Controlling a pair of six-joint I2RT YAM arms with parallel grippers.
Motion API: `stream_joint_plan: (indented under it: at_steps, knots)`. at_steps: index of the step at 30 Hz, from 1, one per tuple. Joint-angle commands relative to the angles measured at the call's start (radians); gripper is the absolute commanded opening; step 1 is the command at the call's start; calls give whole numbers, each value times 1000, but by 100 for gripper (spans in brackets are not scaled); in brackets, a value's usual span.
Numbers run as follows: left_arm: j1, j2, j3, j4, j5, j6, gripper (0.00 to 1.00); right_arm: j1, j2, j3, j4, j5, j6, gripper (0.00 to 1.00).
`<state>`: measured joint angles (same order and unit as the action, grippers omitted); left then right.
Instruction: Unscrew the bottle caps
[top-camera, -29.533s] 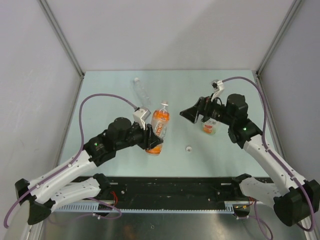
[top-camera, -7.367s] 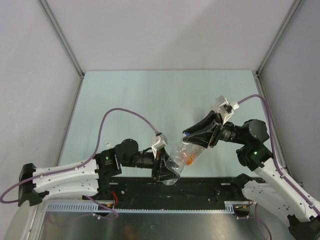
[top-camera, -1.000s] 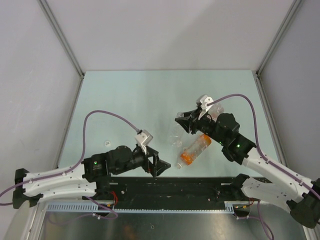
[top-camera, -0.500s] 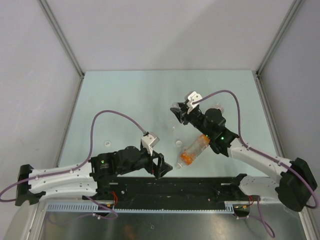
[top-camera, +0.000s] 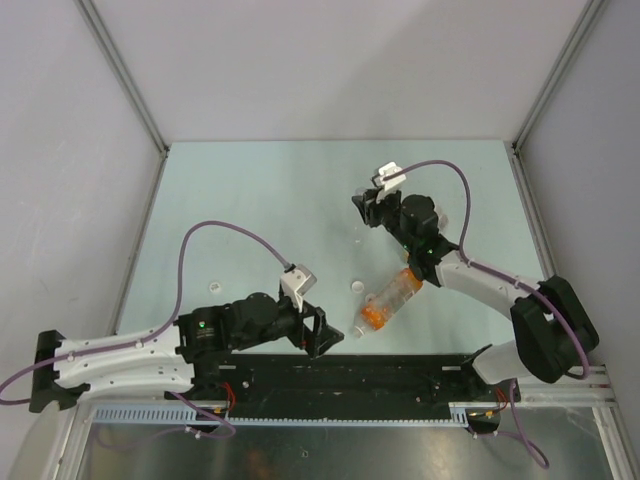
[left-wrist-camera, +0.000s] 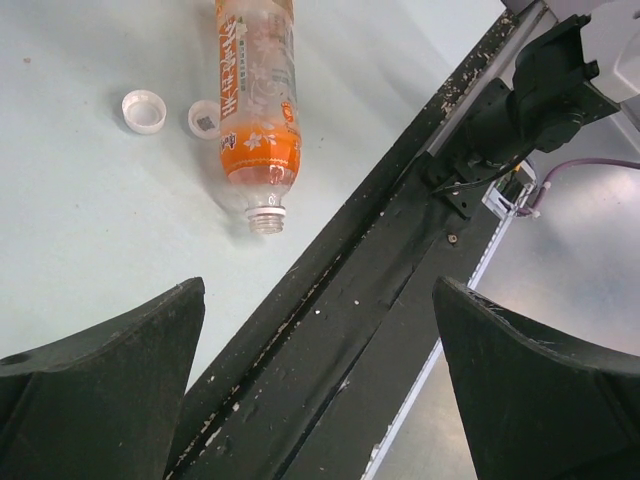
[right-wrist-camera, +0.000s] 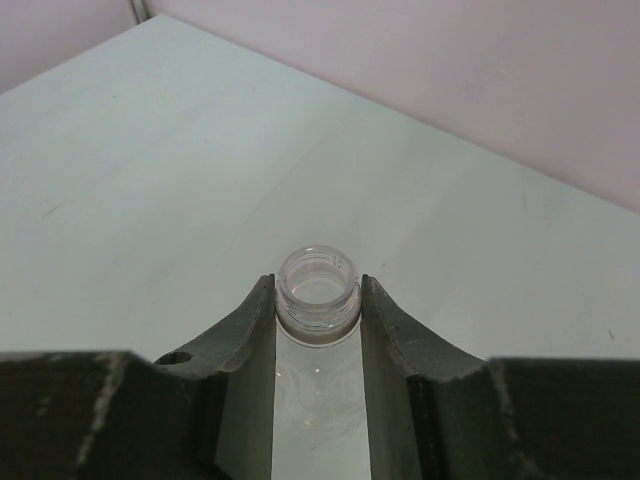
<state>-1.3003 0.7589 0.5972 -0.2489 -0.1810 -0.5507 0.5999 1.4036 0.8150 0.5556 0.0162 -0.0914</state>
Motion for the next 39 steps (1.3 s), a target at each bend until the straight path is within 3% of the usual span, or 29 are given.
stream_joint_plan:
  at_steps: [1,6,10,21,31,39]
  knots:
    - [-4,-22,22,15,-23,-8,99,-3,56,54,69,51,39,8]
    - [-5,-17,27,6,-21,-1,99,-5,105,55,59,80,70,16]
    - [-4,-20,24,-2,-19,-7,99,-3,115,55,49,96,85,29]
    - [-5,-65,2,-8,-17,-30,99,18,30,55,-14,83,108,96]
    - [-5,-19,7,-9,-17,-33,99,30,-258,64,-182,60,195,99]
    - [-4,10,-7,-9,-34,-59,99,32,-415,64,-496,57,326,99]
